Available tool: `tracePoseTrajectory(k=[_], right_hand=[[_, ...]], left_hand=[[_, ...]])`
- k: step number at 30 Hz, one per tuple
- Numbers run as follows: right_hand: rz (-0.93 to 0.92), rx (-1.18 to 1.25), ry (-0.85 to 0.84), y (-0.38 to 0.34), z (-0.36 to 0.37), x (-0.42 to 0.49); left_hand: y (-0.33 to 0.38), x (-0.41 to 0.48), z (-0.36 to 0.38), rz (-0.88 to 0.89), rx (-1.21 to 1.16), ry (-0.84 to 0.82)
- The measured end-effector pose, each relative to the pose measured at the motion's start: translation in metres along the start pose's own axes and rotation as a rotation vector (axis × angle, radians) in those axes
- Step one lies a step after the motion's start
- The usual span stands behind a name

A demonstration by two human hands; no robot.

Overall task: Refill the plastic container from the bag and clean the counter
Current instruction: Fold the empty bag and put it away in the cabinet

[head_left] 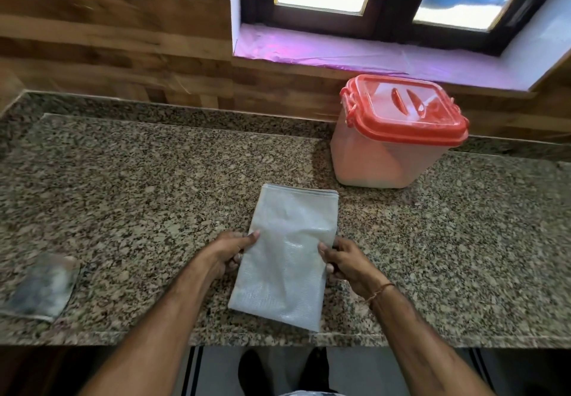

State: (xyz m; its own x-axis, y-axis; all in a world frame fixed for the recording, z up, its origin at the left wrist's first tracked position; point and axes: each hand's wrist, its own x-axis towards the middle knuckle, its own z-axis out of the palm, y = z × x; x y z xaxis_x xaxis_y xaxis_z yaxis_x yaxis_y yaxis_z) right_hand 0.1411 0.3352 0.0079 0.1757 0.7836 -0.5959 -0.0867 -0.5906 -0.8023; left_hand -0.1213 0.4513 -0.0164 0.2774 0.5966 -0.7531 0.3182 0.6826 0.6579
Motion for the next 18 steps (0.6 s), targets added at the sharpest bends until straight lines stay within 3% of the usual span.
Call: tracePoseTrajectory(k=[5, 12, 15, 18], right_hand=[[0.188, 0.148, -0.033, 0.0, 0.017, 0.003], [-0.093, 0.231, 0.036, -0.058, 0.028, 0.017], [-0.128, 0.247, 0.063, -0.071, 0.034, 0.025], [-0.088, 0.173, 0.045, -0.047, 0.034, 0.031]], left_hand=[[-0.006, 0.002, 0.004, 0.108, -0.071, 0.111], [0.032, -0.018, -0.007, 0.347, -0.144, 0.201], [0.041, -0.028, -0.003, 0.45, -0.136, 0.299], [0.019, -0.029, 0.001, 0.436, -0.071, 0.376]])
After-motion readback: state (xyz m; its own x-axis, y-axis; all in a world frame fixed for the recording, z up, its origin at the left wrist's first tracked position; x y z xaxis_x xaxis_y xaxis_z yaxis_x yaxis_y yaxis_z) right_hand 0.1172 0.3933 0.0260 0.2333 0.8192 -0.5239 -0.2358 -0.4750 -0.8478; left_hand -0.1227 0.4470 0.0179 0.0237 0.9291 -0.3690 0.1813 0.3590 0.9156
